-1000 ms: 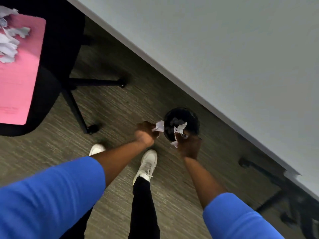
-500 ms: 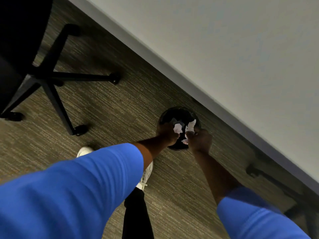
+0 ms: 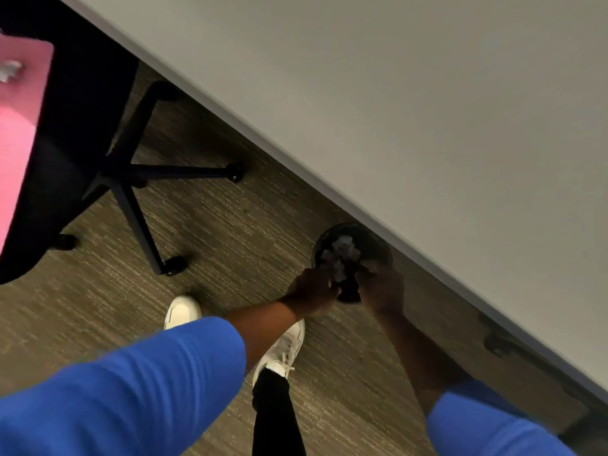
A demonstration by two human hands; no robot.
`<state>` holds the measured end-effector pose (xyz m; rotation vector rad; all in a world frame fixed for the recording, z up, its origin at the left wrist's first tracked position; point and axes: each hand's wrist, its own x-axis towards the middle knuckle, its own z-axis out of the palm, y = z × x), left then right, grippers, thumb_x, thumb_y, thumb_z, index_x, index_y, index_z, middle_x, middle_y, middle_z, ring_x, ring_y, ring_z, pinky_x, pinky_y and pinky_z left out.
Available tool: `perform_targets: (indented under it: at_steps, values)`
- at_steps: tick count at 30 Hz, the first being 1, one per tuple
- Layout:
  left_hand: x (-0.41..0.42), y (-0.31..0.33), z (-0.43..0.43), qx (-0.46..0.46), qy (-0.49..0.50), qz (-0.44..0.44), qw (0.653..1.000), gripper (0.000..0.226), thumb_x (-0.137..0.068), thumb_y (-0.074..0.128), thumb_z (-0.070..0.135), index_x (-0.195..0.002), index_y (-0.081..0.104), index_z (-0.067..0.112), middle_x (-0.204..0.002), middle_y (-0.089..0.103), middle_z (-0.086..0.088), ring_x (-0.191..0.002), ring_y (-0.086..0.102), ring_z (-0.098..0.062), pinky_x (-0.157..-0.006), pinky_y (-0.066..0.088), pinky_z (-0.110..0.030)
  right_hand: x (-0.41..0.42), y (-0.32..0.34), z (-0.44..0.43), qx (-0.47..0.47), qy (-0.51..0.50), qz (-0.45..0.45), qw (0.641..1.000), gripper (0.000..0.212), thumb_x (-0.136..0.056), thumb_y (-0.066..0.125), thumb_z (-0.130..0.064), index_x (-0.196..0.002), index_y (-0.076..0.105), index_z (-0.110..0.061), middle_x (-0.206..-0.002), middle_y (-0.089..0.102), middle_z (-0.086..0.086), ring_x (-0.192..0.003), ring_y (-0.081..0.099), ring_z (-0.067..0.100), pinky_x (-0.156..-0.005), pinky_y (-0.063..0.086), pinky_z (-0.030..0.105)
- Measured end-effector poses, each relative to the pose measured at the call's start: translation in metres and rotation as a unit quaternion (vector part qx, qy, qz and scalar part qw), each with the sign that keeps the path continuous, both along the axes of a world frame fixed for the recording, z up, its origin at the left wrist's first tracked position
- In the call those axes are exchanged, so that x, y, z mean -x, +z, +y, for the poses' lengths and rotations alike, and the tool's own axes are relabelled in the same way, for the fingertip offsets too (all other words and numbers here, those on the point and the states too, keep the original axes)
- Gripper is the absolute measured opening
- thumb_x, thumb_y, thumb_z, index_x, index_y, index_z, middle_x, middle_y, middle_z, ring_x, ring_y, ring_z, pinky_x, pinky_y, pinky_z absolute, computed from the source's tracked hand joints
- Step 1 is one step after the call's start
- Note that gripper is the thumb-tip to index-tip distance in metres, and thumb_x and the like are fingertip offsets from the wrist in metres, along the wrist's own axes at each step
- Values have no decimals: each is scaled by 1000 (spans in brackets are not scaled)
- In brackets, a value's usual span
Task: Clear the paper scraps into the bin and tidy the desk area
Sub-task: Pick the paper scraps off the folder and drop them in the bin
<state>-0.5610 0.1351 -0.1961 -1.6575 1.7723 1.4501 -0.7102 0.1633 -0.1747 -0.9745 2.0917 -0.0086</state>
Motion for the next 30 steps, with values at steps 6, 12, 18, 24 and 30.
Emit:
perform_targets:
  at_steps: [6,12,18,24,30]
  values:
    - [-45,38,-12,-2,9,-16,1000,43,-107,54,40,-134,67,8,-143,65,-16,-139,55,-36,-114,45,-40,-47,28,-2,132,3,27,991,30,-94,74,-13,-122,72,-4,-120,75,21,-111,72,41,-97,58,54]
    - [-115,76,-32,47,79,-40,995,41,-105,59,44,-132,70,14,-135,72,-10,-127,67,-28,-106,54,-36,-107,72,-24,90,78,-13,993,28,-100,65,-16,-127,71,-14,-127,73,9,-121,67,28,-100,49,33]
    - [-208,119,-52,63,176,-36,982,32,-96,66,37,-116,77,14,-120,78,-13,-118,73,-34,-100,60,-42,-185,109,-61,45,116,-21,992,34,-97,65,-23,-131,66,-20,-132,69,8,-124,64,28,-108,51,43]
    - [-301,150,-79,120,233,-32,964,29,-90,67,51,-69,61,32,-96,82,-2,-99,78,-28,-87,63,-42,-263,130,-98,51,133,-54,988,36,-99,64,-30,-134,62,-21,-126,69,7,-118,67,25,-103,55,40]
    - [-386,188,-118,246,207,-86,943,15,-93,69,41,-98,72,27,-102,77,3,-99,73,-26,-78,59,-40,-334,144,-141,141,197,-66,968,54,-97,68,-42,-145,54,-23,-102,74,-2,-98,69,16,-89,54,34]
